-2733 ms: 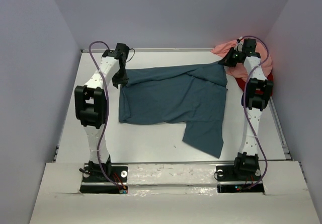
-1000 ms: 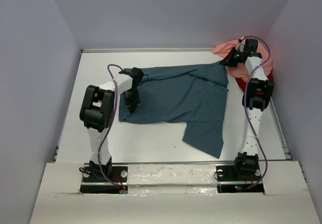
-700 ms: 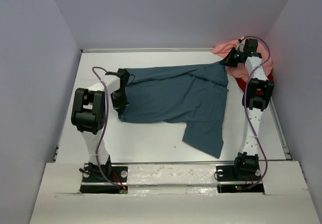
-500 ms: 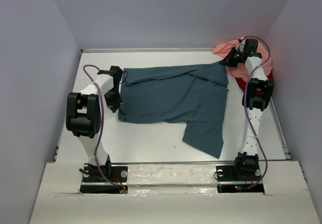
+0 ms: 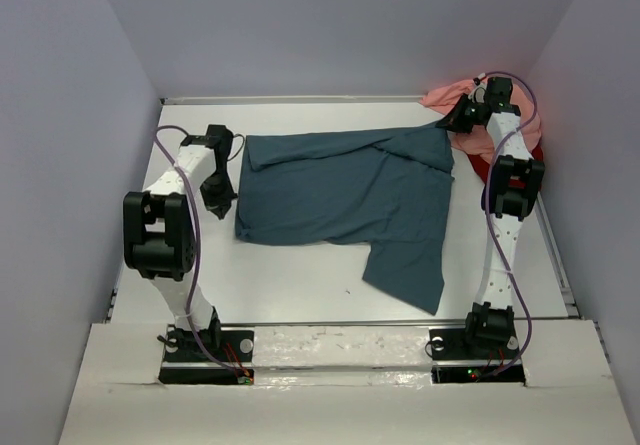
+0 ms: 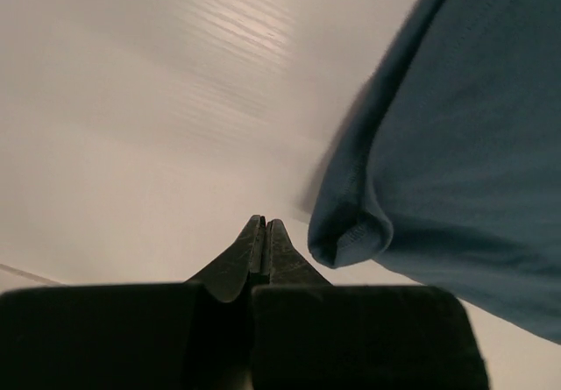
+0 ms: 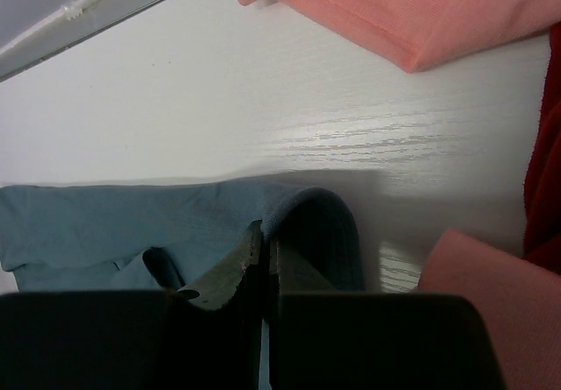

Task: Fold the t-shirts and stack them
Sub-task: Fold the flattened tshirt in 1/3 of the way

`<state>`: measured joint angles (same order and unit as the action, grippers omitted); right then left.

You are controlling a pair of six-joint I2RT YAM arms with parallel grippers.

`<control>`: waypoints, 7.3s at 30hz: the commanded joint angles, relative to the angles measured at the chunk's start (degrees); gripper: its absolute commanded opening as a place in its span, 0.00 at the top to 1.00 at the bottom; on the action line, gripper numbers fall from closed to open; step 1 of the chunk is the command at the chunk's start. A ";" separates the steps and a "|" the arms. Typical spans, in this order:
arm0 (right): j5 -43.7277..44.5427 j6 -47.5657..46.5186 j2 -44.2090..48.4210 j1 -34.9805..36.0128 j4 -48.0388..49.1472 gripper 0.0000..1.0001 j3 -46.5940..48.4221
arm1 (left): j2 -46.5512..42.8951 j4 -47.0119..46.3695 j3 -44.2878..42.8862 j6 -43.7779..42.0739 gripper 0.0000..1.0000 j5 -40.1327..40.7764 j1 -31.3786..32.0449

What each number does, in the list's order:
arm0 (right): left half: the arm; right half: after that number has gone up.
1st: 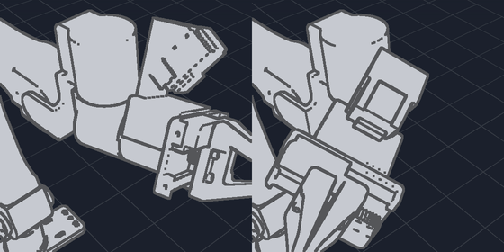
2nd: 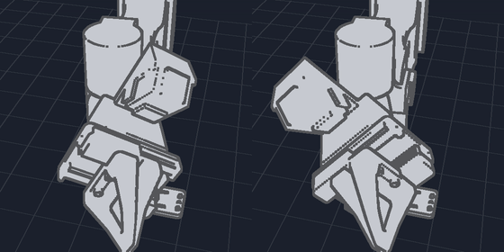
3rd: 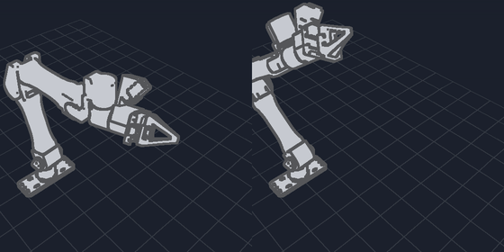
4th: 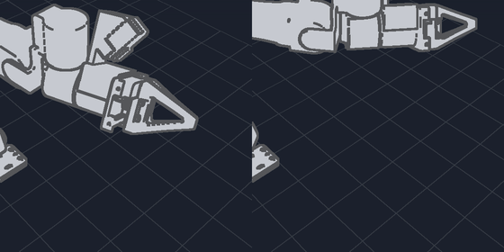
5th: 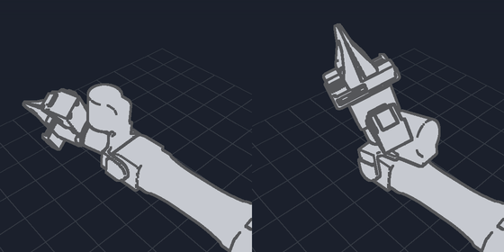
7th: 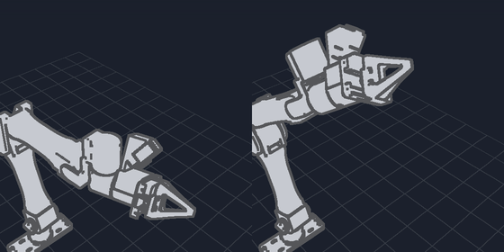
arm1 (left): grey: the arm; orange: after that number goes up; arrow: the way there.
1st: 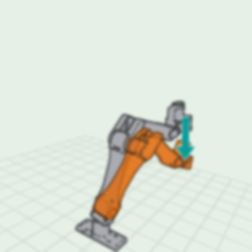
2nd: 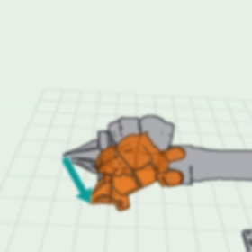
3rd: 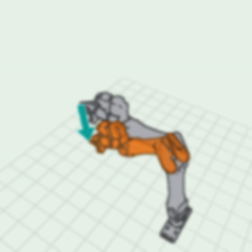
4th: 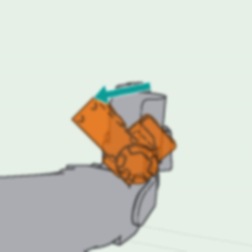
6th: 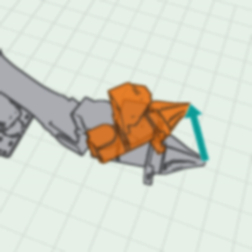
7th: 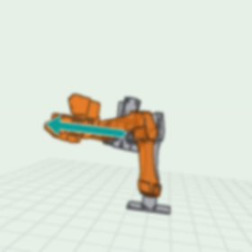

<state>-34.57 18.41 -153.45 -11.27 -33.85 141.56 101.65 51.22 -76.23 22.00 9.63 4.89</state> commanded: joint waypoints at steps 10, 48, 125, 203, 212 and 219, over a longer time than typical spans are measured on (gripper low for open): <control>-0.94 -0.31 4.03 -0.60 2.38 1.00 0.65 | -2.95 1.25 -1.12 2.87 1.00 -3.82 13.12; -0.94 -0.13 4.30 -1.13 2.38 1.00 0.92 | 4.79 -2.87 -0.69 4.98 1.00 -6.46 17.70; -2.61 -2.77 25.56 1.85 -6.93 0.27 -13.31 | 25.53 -13.86 -41.02 -0.12 0.54 -20.09 -2.25; 16.29 -5.06 5.26 13.73 -25.57 0.33 5.39 | 41.35 -25.91 -50.51 4.46 0.95 -39.42 -6.38; 15.85 -5.32 6.32 13.73 -22.76 0.31 5.92 | 40.12 -26.26 -48.93 4.46 0.95 -39.60 -6.38; 15.50 -6.81 6.85 13.73 -20.74 0.32 5.40 | 39.77 -26.61 -48.23 4.54 0.95 -39.69 -6.38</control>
<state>-18.46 13.02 -148.86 1.98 -57.87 145.10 143.55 25.47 -125.12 26.46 -28.03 -1.23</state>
